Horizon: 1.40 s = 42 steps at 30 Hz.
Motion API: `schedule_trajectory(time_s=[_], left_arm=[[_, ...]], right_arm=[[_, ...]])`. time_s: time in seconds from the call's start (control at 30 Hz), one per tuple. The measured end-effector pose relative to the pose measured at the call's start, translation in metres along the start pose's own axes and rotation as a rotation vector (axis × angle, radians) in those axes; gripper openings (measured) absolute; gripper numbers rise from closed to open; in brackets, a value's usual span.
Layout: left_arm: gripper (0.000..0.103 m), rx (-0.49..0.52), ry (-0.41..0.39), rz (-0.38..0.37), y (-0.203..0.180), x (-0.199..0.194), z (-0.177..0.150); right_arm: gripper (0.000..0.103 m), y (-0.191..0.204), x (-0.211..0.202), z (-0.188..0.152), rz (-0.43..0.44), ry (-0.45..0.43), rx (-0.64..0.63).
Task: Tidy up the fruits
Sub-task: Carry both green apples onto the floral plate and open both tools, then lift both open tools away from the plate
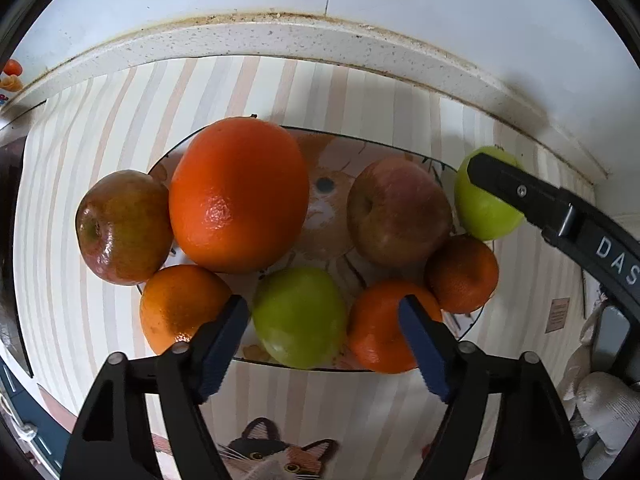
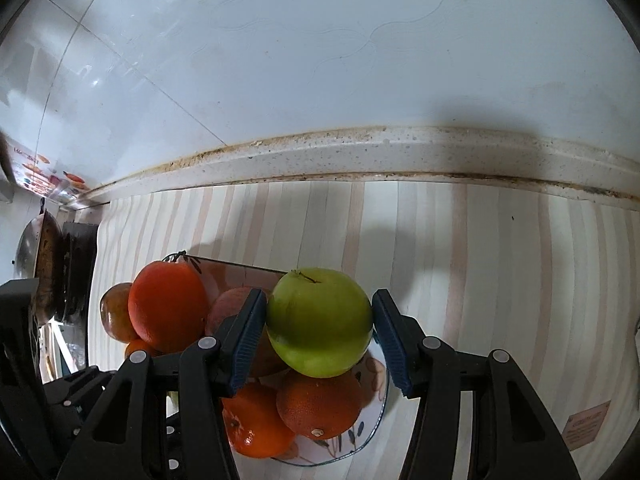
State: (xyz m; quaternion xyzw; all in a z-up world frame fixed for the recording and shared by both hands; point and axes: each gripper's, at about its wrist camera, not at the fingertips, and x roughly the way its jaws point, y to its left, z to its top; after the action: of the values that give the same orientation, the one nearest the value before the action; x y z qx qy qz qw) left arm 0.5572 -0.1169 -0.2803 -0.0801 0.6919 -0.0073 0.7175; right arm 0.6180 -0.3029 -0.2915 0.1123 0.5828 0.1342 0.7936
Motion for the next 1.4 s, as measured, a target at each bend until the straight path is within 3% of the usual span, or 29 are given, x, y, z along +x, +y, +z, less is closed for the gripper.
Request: schedule_trajectory(time_s=[0.33, 0.47, 0.53, 0.63, 0.87, 1.4], left_arm=[[0.078, -0.007, -0.026, -0.005, 0.003, -0.007, 0.003], [0.078, -0.008, -0.051, -0.002, 0.006, -0.018, 0.001], [0.078, -0.009, -0.065, -0.002, 0.009, -0.024, -0.002], [0.078, -0.004, -0.096, 0.017, 0.016, -0.035, -0.008], [0.078, 0.016, -0.168, 0.066, 0.032, -0.056, -0.033], [0.078, 0.104, -0.340, 0.088, 0.056, -0.121, -0.107]], right_arm=[[0.059, -0.011, 0.015, -0.001, 0.043, 0.056, 0.046], [0.081, -0.011, 0.012, -0.002, 0.054, 0.057, 0.068], [0.082, -0.011, 0.007, -0.004, 0.045, 0.051, 0.072], [0.091, -0.005, -0.011, -0.012, 0.012, 0.022, 0.042], [0.096, 0.027, -0.052, -0.056, -0.138, -0.050, -0.049], [0.097, 0.097, -0.140, -0.152, -0.236, -0.227, -0.006]])
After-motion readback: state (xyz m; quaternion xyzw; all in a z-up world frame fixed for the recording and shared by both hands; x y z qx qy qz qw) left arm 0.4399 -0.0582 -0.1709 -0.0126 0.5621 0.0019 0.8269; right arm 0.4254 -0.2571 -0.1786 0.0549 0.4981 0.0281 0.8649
